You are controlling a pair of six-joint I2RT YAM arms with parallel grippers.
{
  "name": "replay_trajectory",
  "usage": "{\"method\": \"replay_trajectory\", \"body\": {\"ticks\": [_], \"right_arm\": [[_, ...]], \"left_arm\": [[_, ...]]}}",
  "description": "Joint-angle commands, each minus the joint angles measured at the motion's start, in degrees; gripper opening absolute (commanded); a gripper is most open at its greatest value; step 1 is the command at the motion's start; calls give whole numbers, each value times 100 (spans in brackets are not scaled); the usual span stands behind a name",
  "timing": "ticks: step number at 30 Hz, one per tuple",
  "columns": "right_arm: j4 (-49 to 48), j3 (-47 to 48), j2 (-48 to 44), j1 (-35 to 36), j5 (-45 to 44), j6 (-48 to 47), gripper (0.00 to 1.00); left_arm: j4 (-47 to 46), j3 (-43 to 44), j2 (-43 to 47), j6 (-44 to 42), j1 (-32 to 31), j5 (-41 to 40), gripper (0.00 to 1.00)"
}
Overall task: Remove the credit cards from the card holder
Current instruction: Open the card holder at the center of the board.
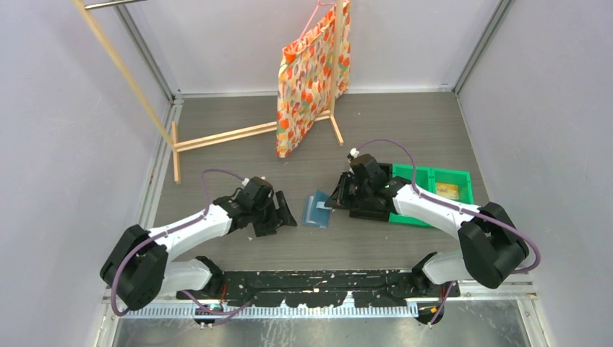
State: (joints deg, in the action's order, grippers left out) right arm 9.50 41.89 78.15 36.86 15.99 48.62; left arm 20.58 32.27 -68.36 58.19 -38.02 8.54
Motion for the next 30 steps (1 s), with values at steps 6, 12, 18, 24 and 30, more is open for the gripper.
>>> {"method": "replay_trajectory", "body": {"ticks": [6,12,18,24,30], "right_arm": [[423,536,168,33,-51,-535,1],[353,643,318,68,-100,-557,1],[760,583,5,73,-460,-695,1],[1305,388,-604,58,-1114,-920,1],[1320,254,-594,54,-1160,-937,1]], "left_arm": [[-163,378,-306,-136,-40,-175,75],[-477,540,-437,-269,-33,-452,75],[-583,1353,-1518,-537,-37,54,74],[-672,1539,-1809,-605,-39,199,74],[-1340,1384,-1940,-464,-60,583,74]]}}
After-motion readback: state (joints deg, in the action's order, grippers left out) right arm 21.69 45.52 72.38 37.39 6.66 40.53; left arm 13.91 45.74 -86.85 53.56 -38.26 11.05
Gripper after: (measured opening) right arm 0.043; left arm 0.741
